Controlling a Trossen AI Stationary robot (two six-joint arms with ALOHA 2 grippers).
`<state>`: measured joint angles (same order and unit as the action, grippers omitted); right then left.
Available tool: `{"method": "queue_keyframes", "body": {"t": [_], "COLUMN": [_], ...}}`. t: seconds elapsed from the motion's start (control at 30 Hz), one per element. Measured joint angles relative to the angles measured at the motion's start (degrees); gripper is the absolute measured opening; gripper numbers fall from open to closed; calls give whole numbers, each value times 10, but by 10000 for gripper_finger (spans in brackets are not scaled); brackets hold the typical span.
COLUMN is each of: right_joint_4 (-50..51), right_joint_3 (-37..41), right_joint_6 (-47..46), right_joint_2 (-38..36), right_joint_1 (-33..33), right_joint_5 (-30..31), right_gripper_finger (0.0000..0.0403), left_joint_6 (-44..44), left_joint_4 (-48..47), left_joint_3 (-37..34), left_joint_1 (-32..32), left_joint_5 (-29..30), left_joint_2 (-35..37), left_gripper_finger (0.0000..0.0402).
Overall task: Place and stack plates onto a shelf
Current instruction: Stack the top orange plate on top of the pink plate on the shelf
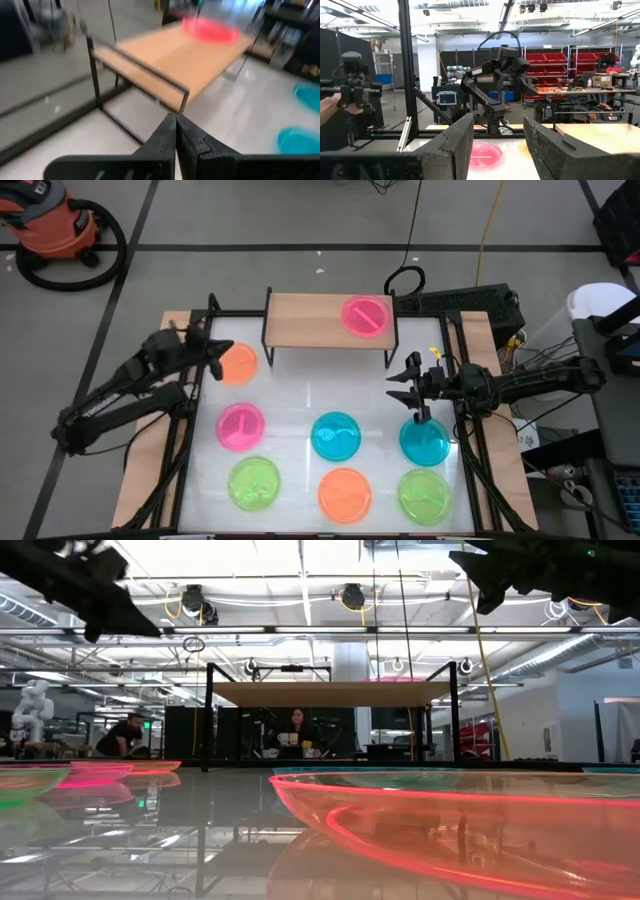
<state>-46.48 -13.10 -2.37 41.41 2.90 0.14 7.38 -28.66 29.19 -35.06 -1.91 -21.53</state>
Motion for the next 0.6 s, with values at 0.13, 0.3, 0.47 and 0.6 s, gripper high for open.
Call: {"method": "queue_keyframes", "body": {"t": [0.13, 0.3, 0.47, 0.6], "right_joint_4": [0, 0, 12, 23], "right_joint_3": [0, 0, 0, 0], "right_joint_6": [0, 0, -5, -9], "right_joint_2": [0, 0, 0, 0], "right_joint_1": [0, 0, 0, 0], "right_joint_5": [0, 0, 0, 0], "right_gripper_finger": [157, 157, 157, 157], "left_joint_6": [-9, -9, -11, 5], "left_joint_4": [-36, -47, -35, -47], "left_joint_3": [20, 24, 24, 25], "left_joint_1": [19, 59, 101, 148], "left_joint_5": [15, 20, 21, 88], "left_joint_2": [-101, -218, -287, -306], "left_gripper_finger": [4, 4, 4, 4]}}
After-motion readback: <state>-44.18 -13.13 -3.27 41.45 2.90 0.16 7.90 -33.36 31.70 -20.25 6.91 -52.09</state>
